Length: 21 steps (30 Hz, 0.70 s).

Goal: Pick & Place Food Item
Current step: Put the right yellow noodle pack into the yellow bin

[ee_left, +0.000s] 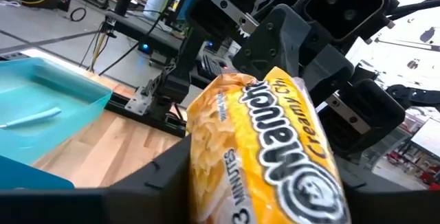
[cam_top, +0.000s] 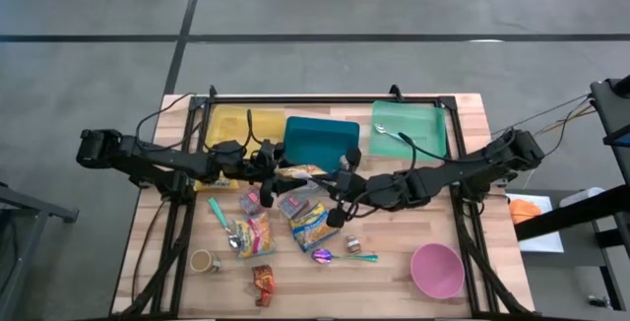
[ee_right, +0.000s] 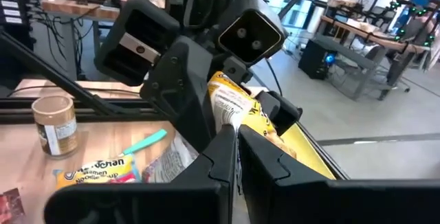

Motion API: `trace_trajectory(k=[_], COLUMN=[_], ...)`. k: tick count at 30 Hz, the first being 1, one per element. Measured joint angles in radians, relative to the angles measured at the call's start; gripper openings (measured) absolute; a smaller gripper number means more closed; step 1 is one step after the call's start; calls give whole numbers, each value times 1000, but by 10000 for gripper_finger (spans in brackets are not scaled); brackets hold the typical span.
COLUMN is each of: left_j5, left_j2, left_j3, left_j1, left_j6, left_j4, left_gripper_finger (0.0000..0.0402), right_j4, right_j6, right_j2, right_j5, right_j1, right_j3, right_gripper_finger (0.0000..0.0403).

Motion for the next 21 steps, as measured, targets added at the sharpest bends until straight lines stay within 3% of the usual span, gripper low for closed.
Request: trace_trajectory(k=[5, 15, 21], left_j5=[10, 18, 18], left_j2=[0, 0, 0], left_j3=[0, 0, 0], left_j1=[-1, -3, -3], left_j6=[-23, -34, -43], left_j4=[1, -1, -5], left_gripper_finger=[145, 168, 143], right_j4=[0, -19, -37], right_j6=[0, 20, 3], right_j2=[0, -2, -2], right_j5=[-1, -31, -32], right_j1=[0, 0, 0], right_j3=[-2, -2, -2], right_gripper_finger=[12, 13, 14])
